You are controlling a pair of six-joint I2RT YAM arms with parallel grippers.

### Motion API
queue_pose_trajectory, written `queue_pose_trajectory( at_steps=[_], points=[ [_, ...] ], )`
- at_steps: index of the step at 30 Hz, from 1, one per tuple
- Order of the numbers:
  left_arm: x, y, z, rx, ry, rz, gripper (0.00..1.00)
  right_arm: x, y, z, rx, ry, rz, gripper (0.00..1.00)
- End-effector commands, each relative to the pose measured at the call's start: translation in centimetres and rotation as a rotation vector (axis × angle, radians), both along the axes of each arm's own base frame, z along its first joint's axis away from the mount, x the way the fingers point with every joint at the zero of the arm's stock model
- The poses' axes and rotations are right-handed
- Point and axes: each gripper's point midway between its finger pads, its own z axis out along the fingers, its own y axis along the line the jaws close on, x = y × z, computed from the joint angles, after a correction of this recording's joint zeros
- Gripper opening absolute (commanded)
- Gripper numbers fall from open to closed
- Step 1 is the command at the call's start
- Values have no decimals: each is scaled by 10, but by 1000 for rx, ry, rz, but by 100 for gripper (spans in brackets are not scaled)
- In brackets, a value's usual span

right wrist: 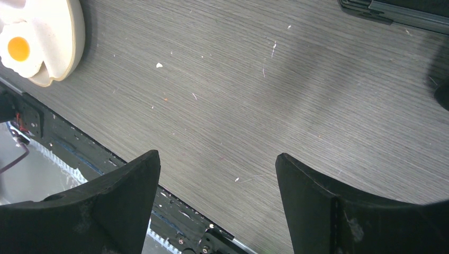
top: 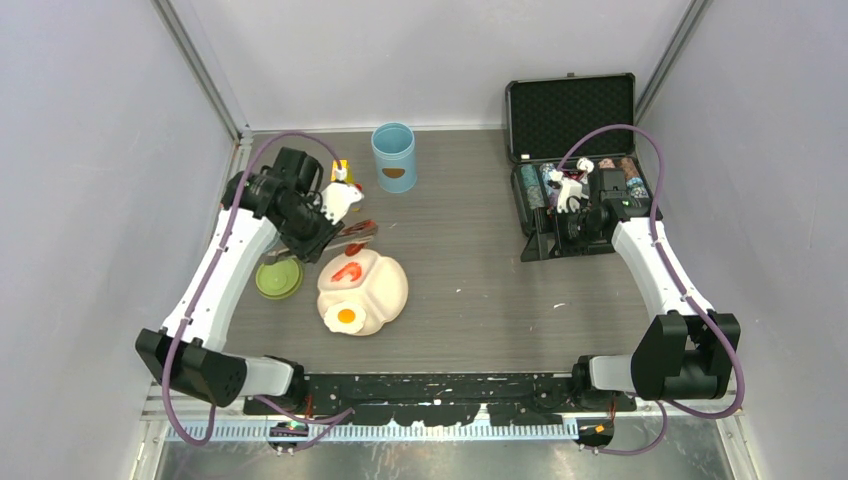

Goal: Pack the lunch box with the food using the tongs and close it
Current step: Pick up the fake food from the plate, then place the fake food in the packing box.

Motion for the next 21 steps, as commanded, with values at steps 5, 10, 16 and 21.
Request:
queue_pose_trajectory(
  at_steps=[5, 10, 16, 21],
  points=[
    [49, -39, 59, -190, -166, 29, 3, 7, 1, 5, 1, -38, 9, 85],
    [109, -54, 93, -235, -327, 70, 3, 7, 1, 5, -1, -39, 8, 85],
    [179, -75, 121, -329, -466, 155, 4, 9, 2, 1, 7, -34, 4, 85],
    [228, -96, 120, -384, -490, 179, 5, 9, 1, 1, -1, -37, 5, 85]
  ],
)
